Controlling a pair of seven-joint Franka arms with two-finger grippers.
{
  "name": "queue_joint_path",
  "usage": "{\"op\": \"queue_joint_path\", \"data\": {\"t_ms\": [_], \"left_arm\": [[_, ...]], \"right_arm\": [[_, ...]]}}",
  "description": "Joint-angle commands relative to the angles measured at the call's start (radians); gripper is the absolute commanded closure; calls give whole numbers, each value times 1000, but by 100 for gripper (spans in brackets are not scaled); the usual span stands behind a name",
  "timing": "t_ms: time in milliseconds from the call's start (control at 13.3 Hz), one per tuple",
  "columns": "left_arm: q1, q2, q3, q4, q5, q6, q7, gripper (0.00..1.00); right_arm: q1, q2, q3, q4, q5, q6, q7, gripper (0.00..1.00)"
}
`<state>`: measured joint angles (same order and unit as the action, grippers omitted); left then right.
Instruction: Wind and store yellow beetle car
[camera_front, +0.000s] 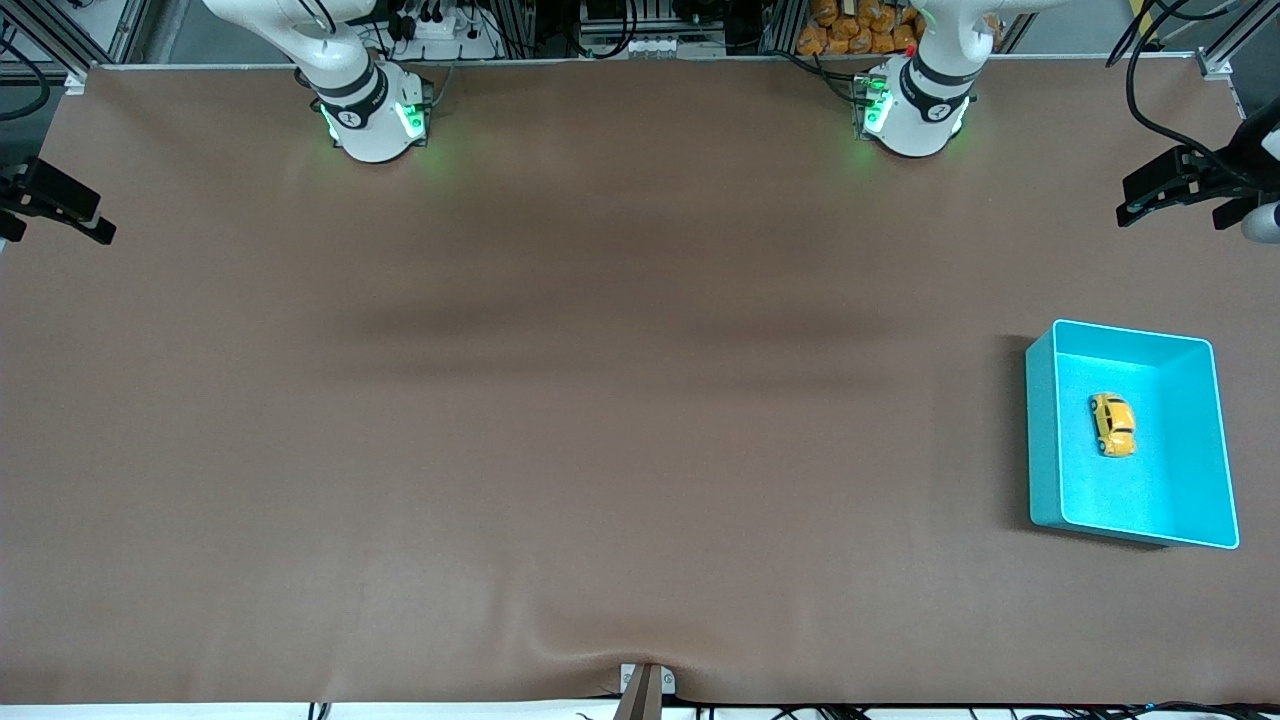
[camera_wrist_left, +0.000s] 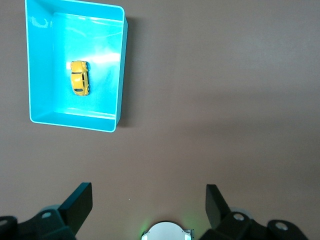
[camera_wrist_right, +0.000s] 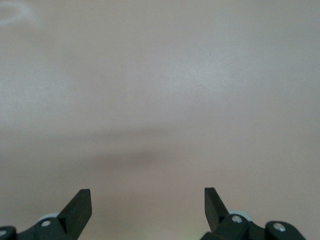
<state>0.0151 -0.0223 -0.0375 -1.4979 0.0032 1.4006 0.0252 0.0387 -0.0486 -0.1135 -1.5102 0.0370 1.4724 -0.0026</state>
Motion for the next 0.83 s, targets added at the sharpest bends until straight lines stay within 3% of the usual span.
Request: {"op": "queue_joint_path", "data": {"t_ms": [0, 754], "left_arm": [[2, 5, -8, 11, -6, 3, 18, 0], [-4, 5, -19, 10, -5, -2, 9, 0]], "right_arm": [[-2, 6, 0, 18, 9, -11, 6, 0], [-2, 6, 0, 18, 12, -11, 7, 0]]}}
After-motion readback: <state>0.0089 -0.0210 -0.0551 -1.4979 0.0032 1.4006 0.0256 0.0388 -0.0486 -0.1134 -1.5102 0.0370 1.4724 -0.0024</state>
